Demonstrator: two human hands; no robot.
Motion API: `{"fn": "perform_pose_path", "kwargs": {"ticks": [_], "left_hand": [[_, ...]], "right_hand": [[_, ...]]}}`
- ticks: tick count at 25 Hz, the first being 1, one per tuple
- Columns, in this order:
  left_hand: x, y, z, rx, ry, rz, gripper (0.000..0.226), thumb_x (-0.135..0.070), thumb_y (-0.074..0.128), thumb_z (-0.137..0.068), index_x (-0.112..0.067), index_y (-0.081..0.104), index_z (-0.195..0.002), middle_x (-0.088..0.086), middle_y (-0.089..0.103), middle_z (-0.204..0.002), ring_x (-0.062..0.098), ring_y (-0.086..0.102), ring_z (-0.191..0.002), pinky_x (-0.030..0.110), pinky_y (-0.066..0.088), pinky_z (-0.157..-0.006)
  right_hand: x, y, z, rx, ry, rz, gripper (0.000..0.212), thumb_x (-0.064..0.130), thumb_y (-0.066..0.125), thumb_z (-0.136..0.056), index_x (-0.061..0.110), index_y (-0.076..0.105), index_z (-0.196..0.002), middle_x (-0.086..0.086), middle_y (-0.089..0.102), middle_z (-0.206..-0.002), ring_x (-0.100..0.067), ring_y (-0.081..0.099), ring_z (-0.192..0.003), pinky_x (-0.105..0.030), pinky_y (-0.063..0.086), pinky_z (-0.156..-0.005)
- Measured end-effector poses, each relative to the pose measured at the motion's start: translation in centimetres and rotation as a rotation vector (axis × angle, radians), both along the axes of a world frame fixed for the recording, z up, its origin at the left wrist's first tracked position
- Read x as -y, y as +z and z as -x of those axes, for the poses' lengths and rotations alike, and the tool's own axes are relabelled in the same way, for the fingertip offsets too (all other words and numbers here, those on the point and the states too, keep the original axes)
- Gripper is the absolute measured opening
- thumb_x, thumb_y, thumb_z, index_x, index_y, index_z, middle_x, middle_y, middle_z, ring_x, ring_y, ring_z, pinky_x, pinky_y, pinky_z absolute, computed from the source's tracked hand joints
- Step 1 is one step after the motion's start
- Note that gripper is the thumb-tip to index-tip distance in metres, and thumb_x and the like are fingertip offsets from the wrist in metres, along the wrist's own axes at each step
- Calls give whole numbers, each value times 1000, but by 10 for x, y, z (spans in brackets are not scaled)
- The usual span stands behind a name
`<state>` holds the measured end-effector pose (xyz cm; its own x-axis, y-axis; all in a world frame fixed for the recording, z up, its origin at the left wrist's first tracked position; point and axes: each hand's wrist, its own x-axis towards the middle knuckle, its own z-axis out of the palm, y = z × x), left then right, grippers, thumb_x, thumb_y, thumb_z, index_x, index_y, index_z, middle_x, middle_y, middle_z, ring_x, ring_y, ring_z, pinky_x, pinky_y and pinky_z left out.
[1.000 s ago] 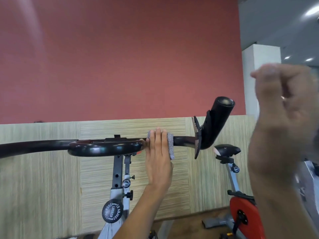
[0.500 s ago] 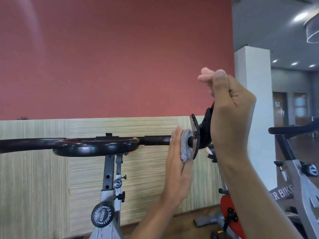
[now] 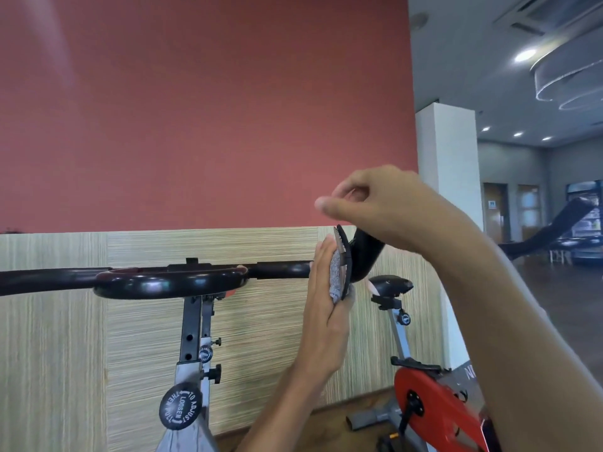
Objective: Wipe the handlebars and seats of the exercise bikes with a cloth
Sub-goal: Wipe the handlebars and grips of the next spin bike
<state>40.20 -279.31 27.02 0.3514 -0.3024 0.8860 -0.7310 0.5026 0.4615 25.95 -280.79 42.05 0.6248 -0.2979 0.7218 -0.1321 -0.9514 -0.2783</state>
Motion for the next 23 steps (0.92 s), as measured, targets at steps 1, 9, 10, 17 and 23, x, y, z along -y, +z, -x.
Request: {"fn": "perform_pose_path", "kwargs": {"ticks": [1, 9, 10, 17, 23], "left_hand": [[-2, 2, 0, 3, 6, -13, 67, -23, 47, -96, -68, 24, -140, -27, 20, -160, 0, 12, -150, 48, 15, -124], [-4, 2, 6, -76, -1, -14, 63, -34, 52, -88, -68, 33, -137, -24, 29, -158, 1, 20, -149, 48, 19, -124], [-3, 2, 6, -72, -22, 2, 62, -30, 51, -89, -62, 36, -141, -24, 32, -157, 3, 22, -149, 49, 19, -123], [-1, 2, 30, -144, -22, 101, 62, -19, 48, -93, -33, 34, -152, -15, 36, -157, 4, 28, -147, 48, 22, -123], [-5, 1, 62, -256, 51, 201, 53, -14, 44, -103, -35, 33, -151, -17, 44, -150, -3, 40, -137, 41, 28, -121]], "right_hand": [[-6, 11, 1, -161, -82, 42, 48, 72, 62, -80, 32, 69, -105, 7, 68, -103, -19, 61, -103, -50, 43, -104], [-9, 39, -16, -467, -120, 31, 25, 26, 80, -77, 14, 76, -99, -5, 74, -99, -26, 70, -94, -41, 57, -92], [-5, 42, -14, -402, -88, -7, 21, 24, 78, -76, 12, 75, -94, -4, 73, -96, -24, 68, -88, -37, 56, -85], [64, 5, 12, 63, 240, -702, 21, 20, 66, -80, 19, 58, -61, 3, 58, -56, -20, 47, -72, -27, 30, -61], [61, -55, 22, 276, 336, -913, 25, 32, 67, -91, 20, 64, -70, -3, 56, -65, -23, 47, -72, -33, 35, -69]]}}
